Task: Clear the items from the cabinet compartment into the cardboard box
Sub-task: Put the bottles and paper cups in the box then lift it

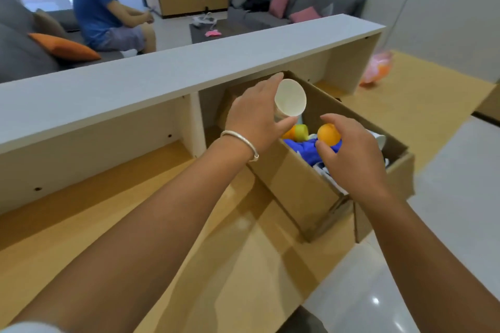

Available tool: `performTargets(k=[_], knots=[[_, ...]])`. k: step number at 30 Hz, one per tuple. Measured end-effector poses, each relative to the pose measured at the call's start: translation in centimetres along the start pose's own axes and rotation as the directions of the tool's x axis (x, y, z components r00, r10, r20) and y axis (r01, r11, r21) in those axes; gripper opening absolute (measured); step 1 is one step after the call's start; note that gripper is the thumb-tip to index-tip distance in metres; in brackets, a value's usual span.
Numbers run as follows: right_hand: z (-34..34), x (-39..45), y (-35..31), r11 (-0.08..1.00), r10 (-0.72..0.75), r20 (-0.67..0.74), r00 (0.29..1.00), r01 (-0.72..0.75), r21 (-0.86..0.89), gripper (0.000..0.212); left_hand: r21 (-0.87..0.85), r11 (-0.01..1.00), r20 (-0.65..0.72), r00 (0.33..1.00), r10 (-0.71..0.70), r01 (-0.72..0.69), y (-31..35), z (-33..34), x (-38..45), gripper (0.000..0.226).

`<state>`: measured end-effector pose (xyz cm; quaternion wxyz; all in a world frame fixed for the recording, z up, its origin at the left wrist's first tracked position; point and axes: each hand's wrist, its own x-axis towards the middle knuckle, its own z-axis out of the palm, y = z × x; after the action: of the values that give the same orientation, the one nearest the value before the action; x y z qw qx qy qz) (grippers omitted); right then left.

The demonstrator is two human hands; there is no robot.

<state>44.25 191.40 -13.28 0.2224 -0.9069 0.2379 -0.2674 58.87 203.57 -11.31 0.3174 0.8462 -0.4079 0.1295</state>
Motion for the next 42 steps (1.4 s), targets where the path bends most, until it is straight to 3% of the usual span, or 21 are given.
performTargets(k=[5, 9, 13, 21, 26, 31, 38, 42], knots=[[0.0, -0.4, 0.7, 0.997, 0.067, 0.027, 0.997, -0.066, -0.036, 0.050, 0.021, 0.999, 0.094, 0.994, -0.046, 0.044, -1.0, 2.2, -1.7, 0.090], [2.6, -1.3, -2.7, 0.997, -0.038, 0.001, 0.999, 0.038, 0.074, 0.044, 0.072, 0.985, 0.132, 0.977, -0.166, 0.157, -6.3, 1.1, -8.2, 0.088], [7.2, -2.3, -9.4, 0.978, -0.177, 0.106, 0.978, 0.163, 0.127, 0.045, 0.127, 0.930, 0.112, 0.927, -0.359, 0.345, -12.4, -2.5, -16.0, 0.083], [18.7, -7.8, -22.3, 0.926, -0.378, 0.458, 0.805, 0.327, 0.189, 0.052, 0.183, 0.657, -0.128, 0.680, -0.722, 0.731, -23.4, -14.4, -32.5, 0.082], [25.6, -12.2, -29.3, 0.867, -0.494, 0.560, 0.665, 0.430, 0.253, 0.055, 0.213, 0.467, -0.290, 0.512, -0.809, 0.858, -27.8, -21.3, -41.2, 0.079], [31.9, -15.9, -35.8, 0.808, -0.580, 0.599, 0.552, 0.480, 0.341, 0.059, 0.203, 0.339, -0.396, 0.394, -0.830, 0.919, -32.3, -25.9, -47.0, 0.077], [39.5, -19.6, -43.2, 0.821, -0.559, 0.639, 0.529, 0.459, 0.339, 0.071, 0.228, 0.178, -0.412, 0.260, -0.873, 0.957, -39.9, -29.2, -49.1, 0.069], [43.3, -20.0, -45.4, 0.854, -0.504, 0.672, 0.542, 0.428, 0.295, 0.067, 0.188, 0.166, -0.367, 0.226, -0.902, 0.968, -44.4, -29.7, -48.6, 0.063]])
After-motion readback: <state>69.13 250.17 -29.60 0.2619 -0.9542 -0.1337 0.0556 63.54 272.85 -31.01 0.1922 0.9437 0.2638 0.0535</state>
